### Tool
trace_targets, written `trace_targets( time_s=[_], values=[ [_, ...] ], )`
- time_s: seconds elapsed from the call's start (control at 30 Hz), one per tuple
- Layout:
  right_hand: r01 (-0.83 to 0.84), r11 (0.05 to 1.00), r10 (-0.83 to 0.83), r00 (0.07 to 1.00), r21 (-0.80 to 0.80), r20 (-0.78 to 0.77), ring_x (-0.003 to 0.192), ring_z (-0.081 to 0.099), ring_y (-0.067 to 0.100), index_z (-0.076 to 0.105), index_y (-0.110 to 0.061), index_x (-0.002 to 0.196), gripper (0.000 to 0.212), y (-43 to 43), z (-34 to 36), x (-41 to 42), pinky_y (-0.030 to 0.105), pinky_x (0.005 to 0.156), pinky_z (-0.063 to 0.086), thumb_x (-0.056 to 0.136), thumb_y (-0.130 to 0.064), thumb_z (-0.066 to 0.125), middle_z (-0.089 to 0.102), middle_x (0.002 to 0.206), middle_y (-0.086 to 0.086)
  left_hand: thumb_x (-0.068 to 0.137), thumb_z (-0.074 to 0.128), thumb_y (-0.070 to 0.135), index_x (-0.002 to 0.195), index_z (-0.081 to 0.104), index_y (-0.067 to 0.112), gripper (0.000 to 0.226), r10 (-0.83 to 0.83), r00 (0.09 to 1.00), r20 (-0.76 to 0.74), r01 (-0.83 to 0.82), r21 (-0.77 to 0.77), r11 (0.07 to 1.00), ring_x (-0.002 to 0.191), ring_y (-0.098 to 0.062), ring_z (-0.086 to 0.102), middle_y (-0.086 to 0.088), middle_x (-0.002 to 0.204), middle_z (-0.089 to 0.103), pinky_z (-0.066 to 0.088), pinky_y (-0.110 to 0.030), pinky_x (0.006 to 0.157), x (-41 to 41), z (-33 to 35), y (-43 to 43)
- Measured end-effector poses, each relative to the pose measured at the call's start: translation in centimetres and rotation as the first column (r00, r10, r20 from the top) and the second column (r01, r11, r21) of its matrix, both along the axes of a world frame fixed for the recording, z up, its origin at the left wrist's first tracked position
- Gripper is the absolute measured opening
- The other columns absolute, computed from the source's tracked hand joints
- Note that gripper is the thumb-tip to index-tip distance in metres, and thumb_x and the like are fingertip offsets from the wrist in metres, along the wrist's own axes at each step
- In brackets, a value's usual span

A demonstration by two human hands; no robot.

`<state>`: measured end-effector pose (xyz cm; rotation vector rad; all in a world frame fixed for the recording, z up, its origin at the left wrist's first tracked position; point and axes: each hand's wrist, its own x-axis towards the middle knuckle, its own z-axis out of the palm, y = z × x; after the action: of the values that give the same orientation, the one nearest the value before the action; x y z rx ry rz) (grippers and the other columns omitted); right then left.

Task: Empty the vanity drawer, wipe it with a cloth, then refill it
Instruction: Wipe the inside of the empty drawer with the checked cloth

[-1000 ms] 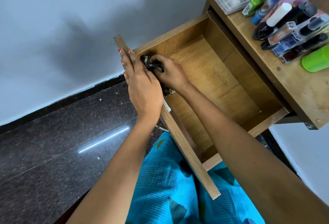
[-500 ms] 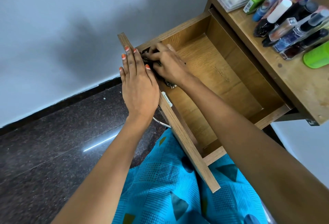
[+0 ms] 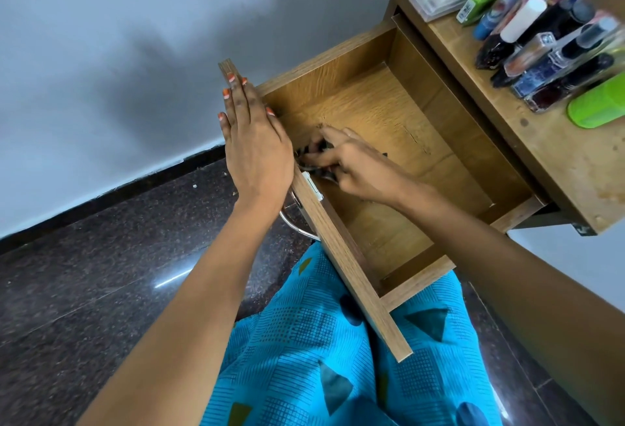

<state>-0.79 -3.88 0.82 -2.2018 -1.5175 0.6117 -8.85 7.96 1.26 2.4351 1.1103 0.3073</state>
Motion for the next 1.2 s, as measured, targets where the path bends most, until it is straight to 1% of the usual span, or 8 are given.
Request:
trace_targets(
  time_s=[0.37, 0.5, 0.63, 0.8, 0.9, 1.0, 1.1, 1.2],
  values=[
    [-0.019, 0.999, 0.016, 0.994, 0.029, 0.104, 0.108, 0.047, 0.032, 0.064, -0.013, 0.117, 0.045, 6.1, -0.7, 2.6, 0.039, 0.095, 0.039, 0.082, 0.007, 0.045, 0.049, 0.119, 0.013, 0.099, 0.023, 0.016, 0.146, 0.009, 0.004, 0.05, 0.012, 1.0, -0.026, -0.012, 0.009, 1.0, 0.145, -0.023, 0.004, -0.011, 0.156, 0.004, 0.003, -0.033, 0.117, 0.2, -0.1, -0.1],
    [-0.028, 0.999, 0.025, 0.997, 0.037, 0.073, 0.109, 0.046, 0.033, 0.069, -0.008, 0.105, 0.042, 2.7, -0.7, 1.2, 0.034, 0.093, 0.036, 0.077, 0.013, 0.046, 0.05, 0.119, 0.015, 0.1, 0.022, 0.019, 0.146, 0.01, 0.004, 0.05, 0.015, 1.0, -0.012, -0.015, 0.01, 1.0, 0.145, -0.023, 0.004, -0.011, 0.156, 0.005, 0.003, -0.033, 0.117, 0.2, -0.2, -0.2],
    [-0.003, 1.0, 0.003, 1.0, 0.015, -0.031, 0.117, 0.044, 0.027, 0.064, -0.011, 0.115, 0.043, -1.6, -1.0, -0.6, 0.035, 0.103, 0.039, 0.081, 0.013, 0.052, 0.046, 0.127, 0.011, 0.1, 0.02, 0.021, 0.145, 0.009, 0.004, 0.05, 0.016, 1.0, 0.004, -0.016, 0.009, 1.0, 0.145, -0.023, 0.004, -0.011, 0.156, 0.004, 0.003, -0.032, 0.117, 0.1, -0.2, -0.3],
    [0.061, 0.998, -0.06, 0.995, 0.006, -0.082, 0.115, 0.047, 0.025, 0.057, -0.011, 0.125, 0.05, -3.2, -1.1, -2.0, 0.014, 0.095, 0.032, 0.082, 0.013, 0.045, 0.045, 0.124, 0.012, 0.1, 0.021, 0.019, 0.145, 0.008, 0.002, 0.05, 0.019, 1.0, 0.014, -0.019, -0.013, 1.0, 0.145, -0.024, 0.004, -0.012, 0.156, 0.003, 0.004, -0.033, 0.117, -0.1, -0.1, -0.8],
    [0.071, 0.997, -0.071, 0.994, -0.009, -0.08, 0.116, 0.047, 0.027, 0.058, -0.011, 0.124, 0.05, -4.4, -1.1, -2.9, 0.03, 0.103, 0.038, 0.082, 0.013, 0.047, 0.045, 0.125, 0.011, 0.1, 0.022, 0.017, 0.145, 0.007, 0.002, 0.05, 0.026, 1.0, 0.014, -0.026, -0.024, 0.999, 0.145, -0.024, 0.003, -0.012, 0.156, 0.001, 0.004, -0.034, 0.117, 0.0, 0.0, -1.2],
    [0.006, 0.998, -0.01, 0.998, -0.06, -0.065, 0.113, 0.049, 0.028, 0.062, -0.011, 0.12, 0.051, -7.0, -0.8, -3.7, 0.043, 0.097, 0.043, 0.079, 0.016, 0.049, 0.047, 0.124, 0.011, 0.099, 0.023, 0.015, 0.145, 0.008, 0.001, 0.05, 0.035, 0.999, 0.021, -0.035, -0.022, 0.999, 0.145, -0.024, 0.004, -0.013, 0.156, 0.001, 0.005, -0.034, 0.117, 0.1, -0.1, -1.4],
    [-0.07, 0.989, 0.062, 0.996, -0.132, -0.06, 0.123, 0.042, 0.027, 0.06, -0.012, 0.123, 0.058, -9.4, 0.1, -4.3, 0.042, 0.105, 0.037, 0.076, 0.018, 0.046, 0.043, 0.132, 0.01, 0.099, 0.023, 0.014, 0.145, 0.009, 0.001, 0.05, 0.042, 0.999, 0.026, -0.042, -0.011, 0.999, 0.145, -0.024, 0.004, -0.013, 0.156, 0.003, 0.005, -0.033, 0.117, 0.2, -0.2, -1.4],
    [-0.123, 0.966, 0.113, 0.992, -0.228, -0.059, 0.13, 0.037, 0.024, 0.056, -0.015, 0.127, 0.059, -10.1, 1.0, -4.1, 0.032, 0.11, 0.031, 0.078, 0.016, 0.043, 0.037, 0.141, 0.01, 0.098, 0.024, 0.013, 0.145, 0.01, 0.001, 0.05, 0.046, 0.998, 0.037, -0.046, -0.007, 0.999, 0.144, -0.025, 0.005, -0.013, 0.155, 0.004, 0.007, -0.034, 0.118, 0.2, -0.2, -1.5]
  ],
)
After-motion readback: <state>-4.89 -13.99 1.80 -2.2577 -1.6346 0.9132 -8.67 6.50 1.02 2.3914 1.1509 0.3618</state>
